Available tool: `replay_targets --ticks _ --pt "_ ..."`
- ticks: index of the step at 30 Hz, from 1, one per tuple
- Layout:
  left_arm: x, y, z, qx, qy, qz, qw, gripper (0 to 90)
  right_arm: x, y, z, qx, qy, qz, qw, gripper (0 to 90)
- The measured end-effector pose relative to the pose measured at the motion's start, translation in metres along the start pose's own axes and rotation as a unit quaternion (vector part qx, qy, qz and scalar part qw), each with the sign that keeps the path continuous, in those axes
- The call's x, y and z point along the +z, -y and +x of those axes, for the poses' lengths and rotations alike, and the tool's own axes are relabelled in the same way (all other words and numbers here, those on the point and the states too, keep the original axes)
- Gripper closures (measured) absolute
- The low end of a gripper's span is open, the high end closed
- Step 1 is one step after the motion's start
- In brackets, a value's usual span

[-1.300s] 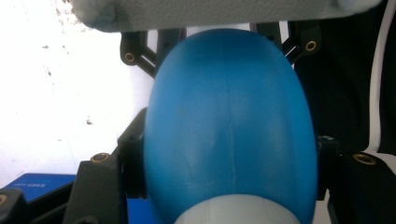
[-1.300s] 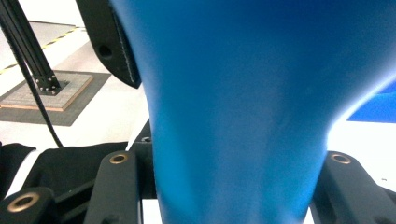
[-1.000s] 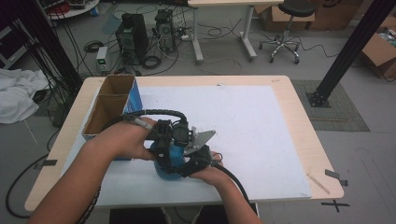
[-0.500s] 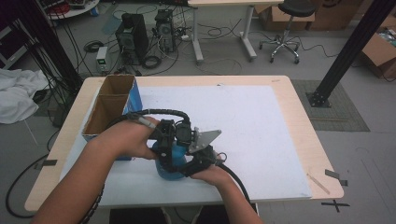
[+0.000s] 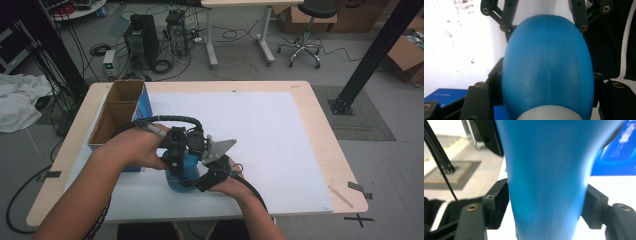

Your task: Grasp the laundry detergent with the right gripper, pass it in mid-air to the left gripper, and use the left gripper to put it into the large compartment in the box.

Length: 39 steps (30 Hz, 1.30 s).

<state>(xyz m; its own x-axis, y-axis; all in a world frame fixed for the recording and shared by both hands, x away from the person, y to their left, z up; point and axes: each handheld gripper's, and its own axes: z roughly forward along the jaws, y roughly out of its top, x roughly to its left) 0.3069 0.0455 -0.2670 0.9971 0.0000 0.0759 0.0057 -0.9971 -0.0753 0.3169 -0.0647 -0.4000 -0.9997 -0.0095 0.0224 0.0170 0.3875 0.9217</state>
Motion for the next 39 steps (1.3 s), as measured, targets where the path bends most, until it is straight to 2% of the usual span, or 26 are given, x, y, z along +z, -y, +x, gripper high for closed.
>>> replay_targets --ticks 2,9,14,15,16,19,24,27,31,36,39 --pt "0.000 -0.001 0.000 0.001 0.000 0.001 1.0000 38.6 0.002 0.000 0.001 0.000 0.000 0.011 0.9999 26.6" --pt "-0.001 -0.002 0.000 0.000 0.003 0.001 1.0000 38.6 -0.001 -0.001 0.000 0.016 0.003 0.013 0.9998 19.1" --pt "-0.003 0.000 0.002 -0.004 0.001 0.002 1.0000 38.5 -0.010 -0.002 0.000 0.015 0.008 0.008 0.9998 19.1" --pt "-0.003 0.000 0.002 -0.005 0.002 0.002 1.0000 38.6 -0.014 -0.002 -0.001 0.025 0.018 0.012 0.9995 16.1" --pt "-0.004 0.000 0.003 -0.006 0.001 0.003 1.0000 38.6 -0.014 -0.002 -0.001 0.025 0.018 0.012 0.9995 16.1" --pt "-0.005 0.001 0.004 -0.007 0.000 0.003 1.0000 38.5 -0.019 -0.001 -0.004 0.050 0.013 0.022 0.9984 11.5" --pt "-0.007 0.002 0.006 -0.010 -0.001 -0.001 0.9999 38.5 -0.029 -0.003 -0.005 0.062 0.006 0.026 0.9977 6.1" --pt "-0.008 0.003 0.007 -0.015 0.000 0.000 0.9999 38.5 -0.036 -0.005 -0.003 0.061 0.004 0.047 0.9970 4.3" --pt "-0.014 0.005 0.011 -0.044 0.008 0.004 0.9990 38.4 -0.046 -0.008 -0.002 0.062 0.006 0.087 0.9943 1.8" --pt "-0.024 0.008 0.015 -0.060 0.003 0.004 0.9982 38.4 -0.060 -0.014 -0.003 0.065 0.015 0.136 0.9885 1.7" --pt "-0.030 0.009 0.017 -0.068 0.003 0.005 0.9976 38.4 -0.068 -0.018 -0.003 0.063 0.013 0.169 0.9834 1.7"
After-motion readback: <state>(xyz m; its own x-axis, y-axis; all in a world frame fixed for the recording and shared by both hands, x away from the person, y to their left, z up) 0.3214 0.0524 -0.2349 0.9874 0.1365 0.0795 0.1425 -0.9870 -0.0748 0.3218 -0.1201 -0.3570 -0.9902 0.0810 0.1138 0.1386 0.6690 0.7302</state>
